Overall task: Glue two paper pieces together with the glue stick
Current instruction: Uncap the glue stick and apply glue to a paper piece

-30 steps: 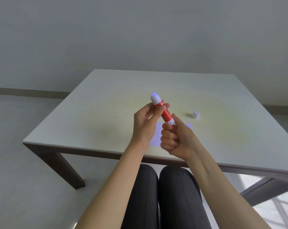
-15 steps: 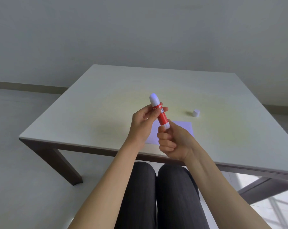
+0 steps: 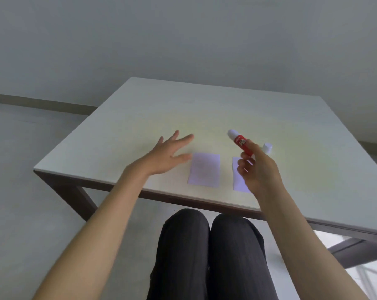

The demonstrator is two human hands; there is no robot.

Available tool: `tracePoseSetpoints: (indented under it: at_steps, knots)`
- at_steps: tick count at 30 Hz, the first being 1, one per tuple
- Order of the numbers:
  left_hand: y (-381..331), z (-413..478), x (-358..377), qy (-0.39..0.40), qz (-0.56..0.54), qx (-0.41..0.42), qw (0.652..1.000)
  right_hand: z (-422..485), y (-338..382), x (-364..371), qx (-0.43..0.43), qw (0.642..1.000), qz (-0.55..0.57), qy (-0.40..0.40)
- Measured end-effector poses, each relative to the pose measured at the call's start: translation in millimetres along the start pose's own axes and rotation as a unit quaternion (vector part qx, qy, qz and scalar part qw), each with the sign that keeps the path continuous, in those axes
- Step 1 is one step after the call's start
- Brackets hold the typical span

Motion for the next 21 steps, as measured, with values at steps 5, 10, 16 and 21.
tracePoseSetpoints:
  at_steps: [5,10,16,21]
  knots:
    - [19.3,2.2,27.0,0.066,0.092,0.017,0.993,8.8,2.8,10.7,-0.097,0.959,-0.266,0.011]
    - [30.4,7.4,36.6,0.087,0.124,0.006,0.988,6.1,7.6,40.4,-0.245,0.837,-0.489,-0.006]
    - [30.5,10.2,34.0,0.070,0.085,0.002,0.994,-14.2,-1.4,72.9,-0.351,0.654,-0.670,0.030]
    - [37.7,9.7,35.8,0.069,0.050,-0.031,0.996,-42.2,-12.5,85.5,-0.407,0.625,-0.651,0.144]
Point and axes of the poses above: each hand's wrist, its own z-axis towards the middle knuckle, its own x-axis out of the palm, y = z × x, the point moved 9 cm from there along z, towards the middle knuckle, and after that the axes turned 9 degrees about -z, right-handed, at the moved point
